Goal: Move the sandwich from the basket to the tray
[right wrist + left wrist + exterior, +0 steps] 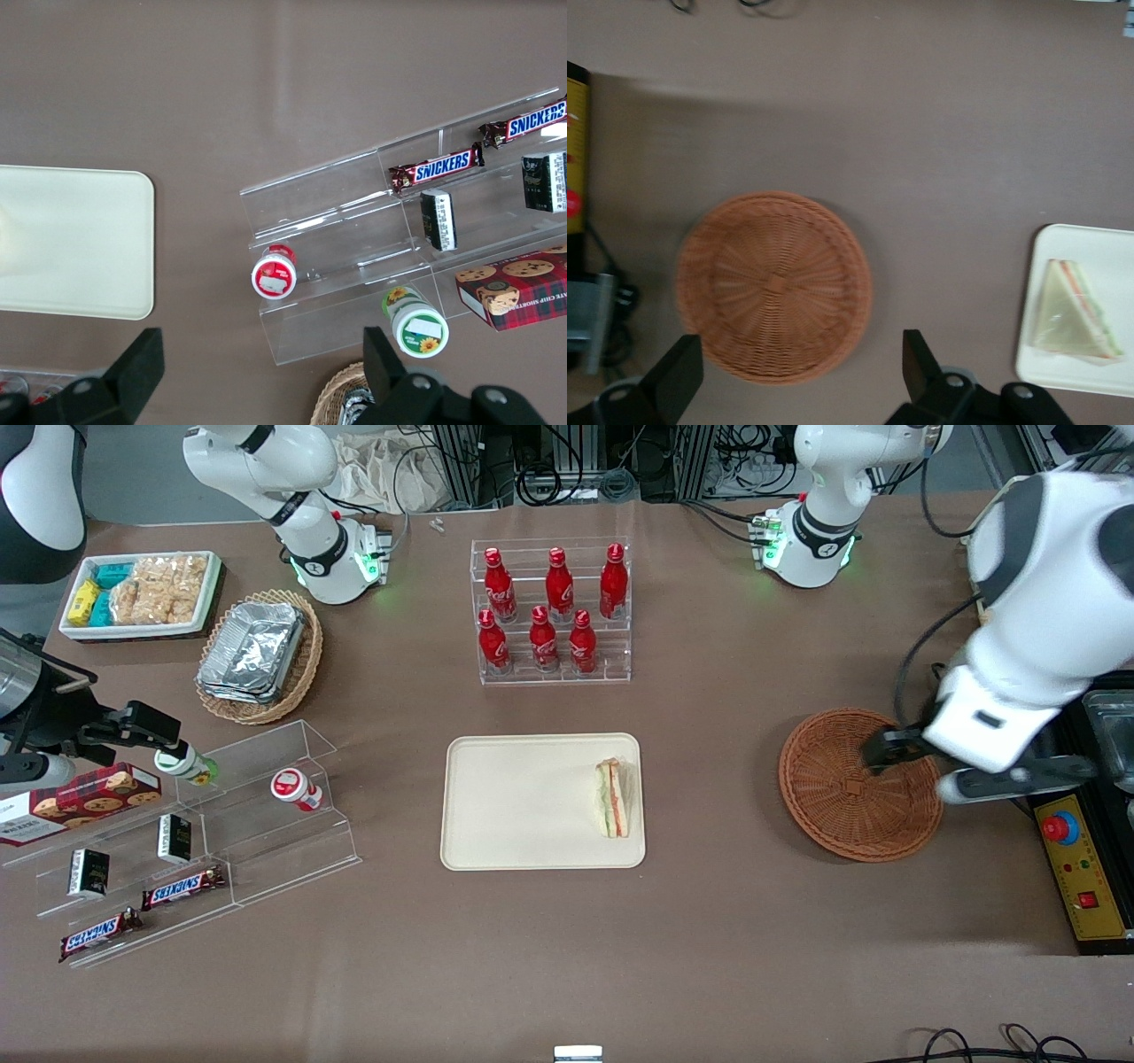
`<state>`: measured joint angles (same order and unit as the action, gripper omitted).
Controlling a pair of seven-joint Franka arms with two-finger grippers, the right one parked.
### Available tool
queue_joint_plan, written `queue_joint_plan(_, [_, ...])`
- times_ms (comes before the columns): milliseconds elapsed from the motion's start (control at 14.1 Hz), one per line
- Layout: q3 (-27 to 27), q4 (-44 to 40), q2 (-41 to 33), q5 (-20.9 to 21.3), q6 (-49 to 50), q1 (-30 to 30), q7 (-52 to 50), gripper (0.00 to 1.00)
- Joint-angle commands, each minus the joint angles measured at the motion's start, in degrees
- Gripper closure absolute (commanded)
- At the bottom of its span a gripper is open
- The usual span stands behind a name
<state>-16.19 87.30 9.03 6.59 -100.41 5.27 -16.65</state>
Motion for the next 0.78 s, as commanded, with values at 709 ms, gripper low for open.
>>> queue_joint_plan(709, [17.2,5.8,-5.4,-9.6,-0.2,-5.2,18.5,0.00])
